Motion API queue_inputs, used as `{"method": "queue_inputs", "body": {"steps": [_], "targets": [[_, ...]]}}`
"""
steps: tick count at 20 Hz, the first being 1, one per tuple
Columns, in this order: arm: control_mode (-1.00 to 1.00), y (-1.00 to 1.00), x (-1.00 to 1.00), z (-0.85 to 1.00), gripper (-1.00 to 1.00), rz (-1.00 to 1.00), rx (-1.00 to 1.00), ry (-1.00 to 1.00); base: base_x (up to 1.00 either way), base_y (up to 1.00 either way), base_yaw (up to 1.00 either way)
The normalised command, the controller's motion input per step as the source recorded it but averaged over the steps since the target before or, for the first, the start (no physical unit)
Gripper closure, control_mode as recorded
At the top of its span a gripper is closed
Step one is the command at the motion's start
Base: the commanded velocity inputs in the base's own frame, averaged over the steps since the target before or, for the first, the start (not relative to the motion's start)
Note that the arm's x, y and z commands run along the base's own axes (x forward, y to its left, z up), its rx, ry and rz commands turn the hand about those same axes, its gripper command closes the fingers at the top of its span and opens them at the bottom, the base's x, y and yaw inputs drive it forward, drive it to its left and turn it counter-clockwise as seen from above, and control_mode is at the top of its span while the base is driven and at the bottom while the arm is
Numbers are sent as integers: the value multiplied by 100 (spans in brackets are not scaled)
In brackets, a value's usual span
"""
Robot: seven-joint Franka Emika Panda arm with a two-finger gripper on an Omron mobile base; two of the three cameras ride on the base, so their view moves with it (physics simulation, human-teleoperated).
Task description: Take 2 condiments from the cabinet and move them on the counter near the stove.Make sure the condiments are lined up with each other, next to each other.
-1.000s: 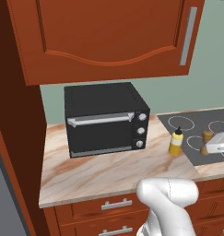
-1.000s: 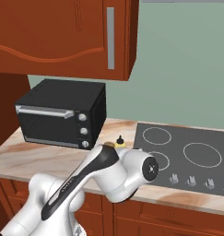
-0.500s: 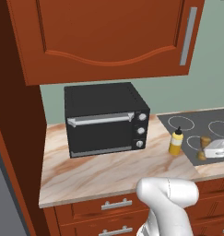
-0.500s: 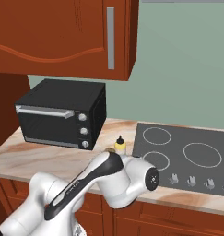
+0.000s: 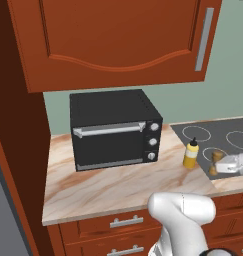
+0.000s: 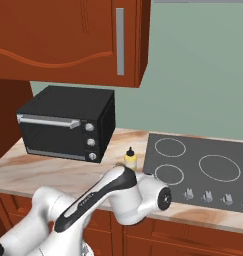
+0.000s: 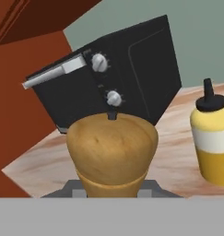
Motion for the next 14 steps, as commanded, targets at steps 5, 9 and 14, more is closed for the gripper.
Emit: {"method": "queue_inputs", "body": {"steps": [5,9,14], "targets": [[-100,0,22,-40,100,0,0,0,0,0,0],[-100,0,29,-32,100,0,-5,0,0,0,0],[-100,-3,10,-4,100,0,-5,0,0,0,0]]}}
